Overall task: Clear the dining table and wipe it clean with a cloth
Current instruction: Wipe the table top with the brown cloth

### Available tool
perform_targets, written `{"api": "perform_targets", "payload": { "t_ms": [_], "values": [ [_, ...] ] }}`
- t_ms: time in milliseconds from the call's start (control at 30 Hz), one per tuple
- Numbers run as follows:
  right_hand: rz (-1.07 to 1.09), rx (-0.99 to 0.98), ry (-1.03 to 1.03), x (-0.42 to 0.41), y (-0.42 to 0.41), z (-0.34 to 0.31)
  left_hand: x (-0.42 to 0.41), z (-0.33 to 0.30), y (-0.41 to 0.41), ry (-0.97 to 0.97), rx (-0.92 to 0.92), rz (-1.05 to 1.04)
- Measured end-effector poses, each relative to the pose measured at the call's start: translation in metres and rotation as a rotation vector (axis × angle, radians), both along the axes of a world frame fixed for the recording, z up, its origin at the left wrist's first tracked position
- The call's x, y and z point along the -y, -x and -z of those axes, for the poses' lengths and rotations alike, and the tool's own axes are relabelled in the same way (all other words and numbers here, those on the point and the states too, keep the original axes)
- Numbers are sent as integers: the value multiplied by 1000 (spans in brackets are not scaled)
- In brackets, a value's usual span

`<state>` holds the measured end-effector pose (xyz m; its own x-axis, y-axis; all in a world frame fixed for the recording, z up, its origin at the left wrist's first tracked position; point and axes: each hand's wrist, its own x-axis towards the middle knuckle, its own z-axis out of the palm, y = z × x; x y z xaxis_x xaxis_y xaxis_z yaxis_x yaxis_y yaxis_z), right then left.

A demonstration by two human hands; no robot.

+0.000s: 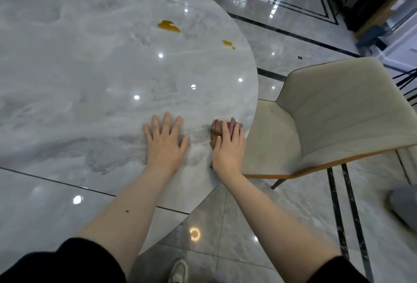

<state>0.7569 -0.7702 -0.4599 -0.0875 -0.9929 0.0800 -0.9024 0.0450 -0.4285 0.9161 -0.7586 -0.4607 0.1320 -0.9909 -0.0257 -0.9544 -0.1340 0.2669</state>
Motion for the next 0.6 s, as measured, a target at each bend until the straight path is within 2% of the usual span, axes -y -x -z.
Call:
{"api": "perform_targets", "payload": {
  "t_ms": [167,367,600],
  "values": [
    [8,-111,-7,14,-13,5,0,3,-1,19,12,-13],
    [-145,-160,-23,34,-28,4,0,2,0,42,29,-18],
    [-296,-171,-41,-6,-13,-2,0,5,-1,50,26,-7]
  ]
}}
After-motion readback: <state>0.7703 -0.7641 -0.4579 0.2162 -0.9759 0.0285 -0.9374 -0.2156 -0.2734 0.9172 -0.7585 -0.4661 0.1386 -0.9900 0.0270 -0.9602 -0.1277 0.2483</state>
